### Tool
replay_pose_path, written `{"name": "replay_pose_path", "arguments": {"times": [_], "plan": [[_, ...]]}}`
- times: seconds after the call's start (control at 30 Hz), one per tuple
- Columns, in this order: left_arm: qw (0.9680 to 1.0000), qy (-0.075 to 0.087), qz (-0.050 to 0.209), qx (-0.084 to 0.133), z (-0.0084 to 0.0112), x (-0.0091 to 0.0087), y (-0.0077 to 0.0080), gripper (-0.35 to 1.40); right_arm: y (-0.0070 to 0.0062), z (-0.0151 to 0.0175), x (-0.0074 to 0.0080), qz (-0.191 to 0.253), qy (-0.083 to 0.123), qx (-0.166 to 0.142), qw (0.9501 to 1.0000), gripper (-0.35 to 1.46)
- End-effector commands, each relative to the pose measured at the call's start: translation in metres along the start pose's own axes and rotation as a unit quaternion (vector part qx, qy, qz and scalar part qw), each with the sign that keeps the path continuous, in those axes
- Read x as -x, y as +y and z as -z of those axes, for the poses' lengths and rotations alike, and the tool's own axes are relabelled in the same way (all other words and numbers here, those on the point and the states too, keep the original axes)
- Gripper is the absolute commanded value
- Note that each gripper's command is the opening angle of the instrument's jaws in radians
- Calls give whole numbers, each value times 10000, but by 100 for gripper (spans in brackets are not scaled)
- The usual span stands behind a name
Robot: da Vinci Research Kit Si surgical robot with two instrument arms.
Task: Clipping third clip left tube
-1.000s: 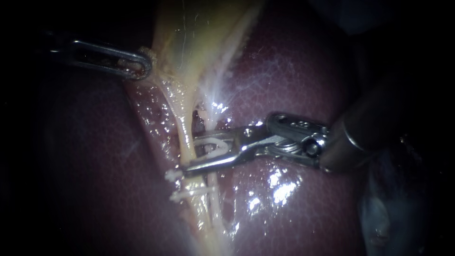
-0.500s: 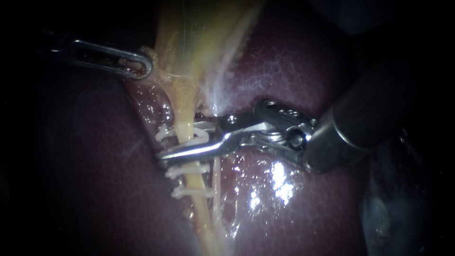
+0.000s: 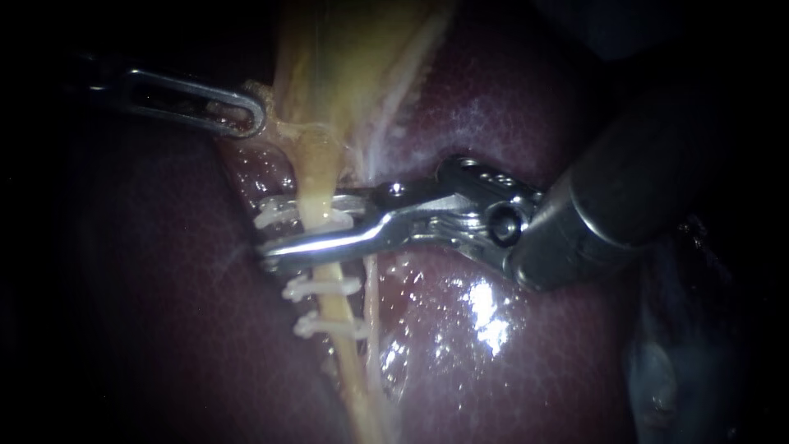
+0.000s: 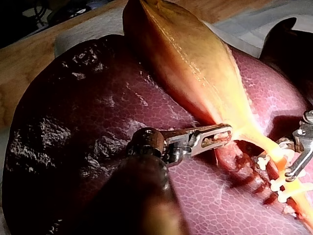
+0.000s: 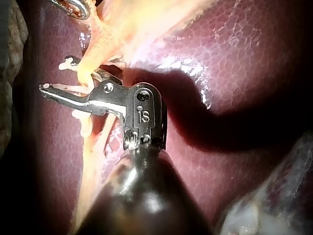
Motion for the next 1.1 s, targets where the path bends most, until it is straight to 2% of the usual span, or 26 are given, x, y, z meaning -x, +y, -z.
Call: {"name": "replay_pose_path", "arguments": {"times": [0.03, 0.13, 0.3, 0.33, 0.43, 0.53, 0.67, 1.1], "plan": [[10000, 0, -1, 1, 0, 0, 0, -35, 2, 0, 0, -5, 4, 8, 10000, 41], [10000, 0, -1, 1, 0, 0, 0, -35, 4, 2, 0, -5, 19, 35, 10000, 37], [10000, 0, 0, 1, 0, 0, 0, -35, 3, 8, 1, -65, 11, 23, 10000, 17], [10000, 0, 0, 1, 0, 0, 0, -35, 2, 9, 2, -65, 16, 32, 10000, 8], [10000, 0, -1, 1, 0, 0, 0, -35, 0, 11, 2, -129, -58, -99, 9999, -35], [10000, 0, -1, 1, 0, 0, 0, -35, -1, 13, 3, -159, -75, -128, 9998, -35], [10000, 0, -1, 0, 1, 0, 0, -35, -3, 13, 4, -168, -260, -64, 9995, -35], [10000, 6, -1, -13, 1, 0, 0, -35, -2, 14, 5, -165, -287, -107, 9994, -35]]}}
